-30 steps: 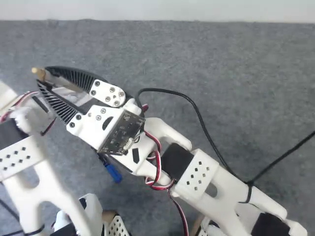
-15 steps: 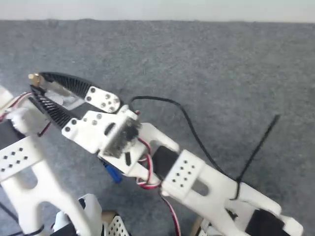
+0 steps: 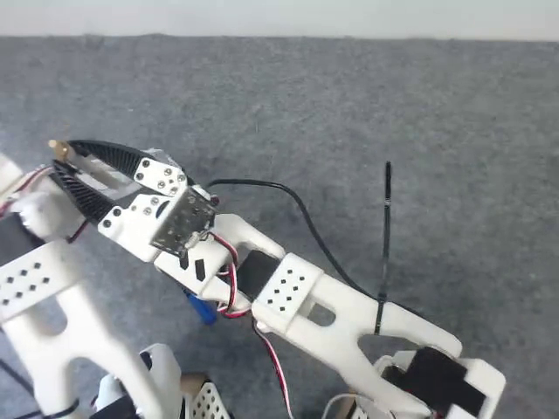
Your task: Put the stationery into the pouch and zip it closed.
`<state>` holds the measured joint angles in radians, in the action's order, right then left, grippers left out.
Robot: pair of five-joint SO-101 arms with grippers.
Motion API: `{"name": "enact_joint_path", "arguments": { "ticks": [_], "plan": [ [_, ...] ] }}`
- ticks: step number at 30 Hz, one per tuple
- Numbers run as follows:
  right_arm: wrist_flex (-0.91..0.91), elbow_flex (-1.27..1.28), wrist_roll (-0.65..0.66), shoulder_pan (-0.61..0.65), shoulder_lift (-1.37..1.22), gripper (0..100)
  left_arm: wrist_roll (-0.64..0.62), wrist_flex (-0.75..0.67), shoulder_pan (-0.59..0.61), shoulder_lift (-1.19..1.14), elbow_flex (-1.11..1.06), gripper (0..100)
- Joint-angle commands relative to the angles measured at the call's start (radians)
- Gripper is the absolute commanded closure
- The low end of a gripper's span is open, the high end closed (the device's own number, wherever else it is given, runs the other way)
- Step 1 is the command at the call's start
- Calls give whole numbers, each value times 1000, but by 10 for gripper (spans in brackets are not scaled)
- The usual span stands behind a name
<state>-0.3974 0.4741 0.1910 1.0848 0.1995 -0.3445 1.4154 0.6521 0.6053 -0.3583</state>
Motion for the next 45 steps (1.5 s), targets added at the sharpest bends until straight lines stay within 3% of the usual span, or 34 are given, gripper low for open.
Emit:
{"name": "enact_joint_path", "arguments": {
  "ticks": [1,7,16,23,28,36,45],
  "plan": [
    [-18,-12,-5,-39,-22,991,5,-5,9,29,33,987],
    [-21,-17,-5,-116,-84,991,5,-20,81,29,33,987],
    [-25,-51,-32,-122,-177,989,3,-20,81,26,31,987],
    [44,-21,-430,-214,-196,989,3,-20,84,25,31,987],
    [71,-32,-546,-226,-171,989,3,-31,86,29,18,987],
    [222,-37,-526,-119,-160,989,3,-60,86,31,-4,987],
    [226,-44,-213,-91,-211,989,3,-58,86,31,-4,987]
  ]
}}
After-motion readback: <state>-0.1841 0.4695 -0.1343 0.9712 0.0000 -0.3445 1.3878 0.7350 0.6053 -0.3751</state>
